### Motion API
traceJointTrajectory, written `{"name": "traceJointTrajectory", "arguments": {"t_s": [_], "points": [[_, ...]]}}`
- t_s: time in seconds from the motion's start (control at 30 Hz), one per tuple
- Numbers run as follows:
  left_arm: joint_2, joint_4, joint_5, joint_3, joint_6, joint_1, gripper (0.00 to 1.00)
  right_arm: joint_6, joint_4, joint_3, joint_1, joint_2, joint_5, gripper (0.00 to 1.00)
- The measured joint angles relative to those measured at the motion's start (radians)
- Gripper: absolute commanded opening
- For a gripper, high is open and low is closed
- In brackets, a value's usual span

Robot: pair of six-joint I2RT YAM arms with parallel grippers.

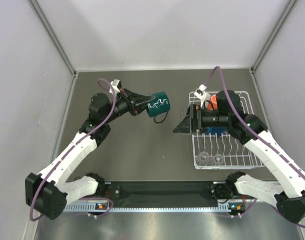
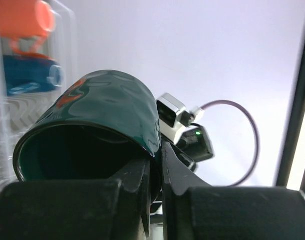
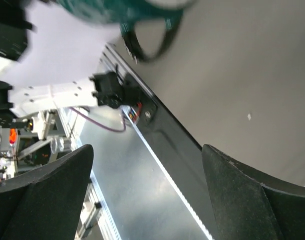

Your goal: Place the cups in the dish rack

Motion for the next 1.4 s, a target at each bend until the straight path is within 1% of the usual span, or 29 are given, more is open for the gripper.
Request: {"name": "traceJointTrajectory", "arguments": {"t_s": [0.07,0.13,0.27,0.3,0.47,0.63,0.73,0.77,0.93,0.97,1.03,1.07,1.1,1.13,1.2,1.23,1.27,1.33,1.37,1.4], "points": [[0.0,0.088,-0.028,-0.021,-0.07,-0.047,0.0,0.026,0.067,0.0,0.01,0.0,0.001,0.86],[0.0,0.143,-0.046,-0.035,-0.124,-0.076,0.0,0.049,0.138,-0.002,0.016,-0.001,0.0,0.85],[-0.001,0.221,-0.069,-0.042,-0.211,-0.113,0.0,0.093,0.266,-0.016,0.023,-0.006,-0.006,0.79],[-0.003,0.237,-0.076,-0.042,-0.227,-0.118,0.0,0.103,0.293,-0.023,0.025,-0.008,-0.007,0.76],[-0.04,0.272,-0.121,-0.051,-0.272,-0.134,0.0,0.141,0.392,-0.029,0.028,0.007,-0.018,0.7],[-0.071,0.296,-0.151,-0.054,-0.283,-0.155,0.0,0.188,0.479,-0.029,0.042,0.046,-0.034,0.62],[-0.082,0.316,-0.167,-0.072,-0.288,-0.175,0.0,0.212,0.521,-0.029,0.051,0.053,-0.041,0.56],[-0.084,0.319,-0.17,-0.078,-0.29,-0.181,0.0,0.218,0.529,-0.029,0.053,0.054,-0.041,0.48],[-0.085,0.349,-0.219,-0.11,-0.3,-0.202,0.0,0.248,0.544,-0.029,0.058,0.065,-0.047,0.29],[-0.085,0.352,-0.227,-0.112,-0.299,-0.205,0.0,0.249,0.544,-0.029,0.06,0.068,-0.048,0.23],[-0.085,0.356,-0.241,-0.116,-0.301,-0.21,0.0,0.246,0.536,-0.029,0.061,0.072,-0.047,0.17],[-0.084,0.358,-0.245,-0.116,-0.303,-0.211,0.0,0.243,0.533,-0.029,0.061,0.072,-0.046,0.06],[-0.084,0.36,-0.248,-0.116,-0.308,-0.211,0.0,0.237,0.528,-0.028,0.061,0.069,-0.048,0.0],[-0.084,0.365,-0.245,-0.117,-0.313,-0.211,0.08,0.229,0.525,-0.026,0.062,0.065,-0.042,0.0],[-0.084,0.369,-0.241,-0.117,-0.31,-0.214,0.31,0.215,0.498,-0.014,0.065,0.06,-0.034,0.0],[-0.084,0.368,-0.241,-0.117,-0.303,-0.215,0.59,0.205,0.485,-0.008,0.066,0.06,-0.027,0.0],[-0.084,0.366,-0.237,-0.119,-0.292,-0.216,0.69,0.19,0.468,0.0,0.069,0.058,-0.005,0.0],[-0.091,0.36,-0.227,-0.129,-0.287,-0.225,0.85,0.159,0.418,0.005,0.072,0.058,0.044,0.0],[-0.098,0.35,-0.232,-0.138,-0.283,-0.225,0.98,0.145,0.387,0.006,0.072,0.057,0.065,0.0],[-0.109,0.333,-0.238,-0.15,-0.274,-0.224,0.98,0.13,0.354,0.006,0.072,0.057,0.087,0.0]]}}
